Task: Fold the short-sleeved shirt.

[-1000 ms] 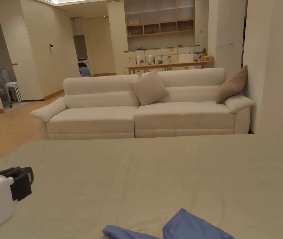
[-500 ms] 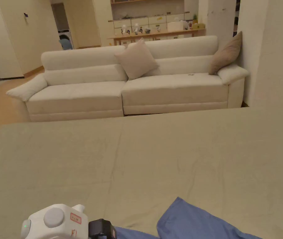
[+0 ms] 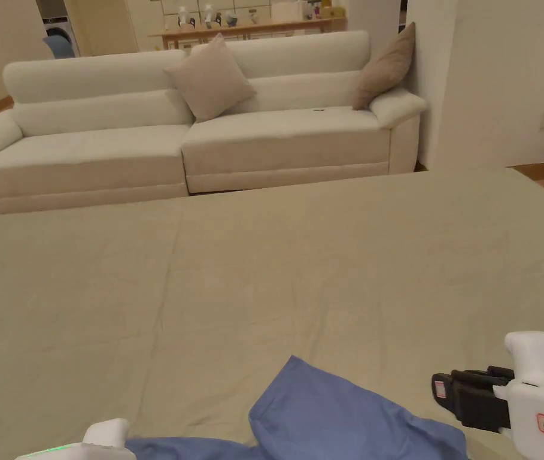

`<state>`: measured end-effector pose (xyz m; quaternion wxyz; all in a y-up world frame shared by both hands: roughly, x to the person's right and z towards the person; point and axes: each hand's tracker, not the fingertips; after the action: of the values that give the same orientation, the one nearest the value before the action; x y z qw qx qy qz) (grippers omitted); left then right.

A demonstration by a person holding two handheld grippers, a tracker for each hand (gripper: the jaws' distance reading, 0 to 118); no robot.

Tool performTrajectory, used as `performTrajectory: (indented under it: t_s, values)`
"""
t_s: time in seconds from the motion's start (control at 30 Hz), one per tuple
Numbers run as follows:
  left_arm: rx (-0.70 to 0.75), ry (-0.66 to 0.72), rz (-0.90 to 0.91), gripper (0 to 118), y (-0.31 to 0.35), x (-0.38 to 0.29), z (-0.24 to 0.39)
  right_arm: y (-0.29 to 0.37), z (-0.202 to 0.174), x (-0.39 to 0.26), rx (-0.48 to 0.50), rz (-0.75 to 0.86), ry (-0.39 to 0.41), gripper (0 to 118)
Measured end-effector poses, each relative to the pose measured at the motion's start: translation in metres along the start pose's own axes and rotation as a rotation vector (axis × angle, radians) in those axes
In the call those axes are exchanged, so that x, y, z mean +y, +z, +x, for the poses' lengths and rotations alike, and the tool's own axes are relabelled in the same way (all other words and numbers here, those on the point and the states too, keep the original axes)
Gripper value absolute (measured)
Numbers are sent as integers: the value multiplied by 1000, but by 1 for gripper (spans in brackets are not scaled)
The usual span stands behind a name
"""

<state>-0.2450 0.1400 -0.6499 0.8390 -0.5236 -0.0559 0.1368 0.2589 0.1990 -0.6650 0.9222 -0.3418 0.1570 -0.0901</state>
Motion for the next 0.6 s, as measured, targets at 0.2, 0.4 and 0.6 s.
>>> performTrajectory:
  t_s: [0.2, 0.4, 0.6]
  values:
    - [-179, 156, 110, 12, 48, -13, -20, -59, 19, -15, 20, -192, 106, 115]
    - [-131, 103, 156, 12, 67, -27, -10, -100, 15, -53, -62, -384, 147, 47]
    - [-52, 67, 205, 12, 80, -40, 0, -54, -3, -57, -122, -144, 109, 3]
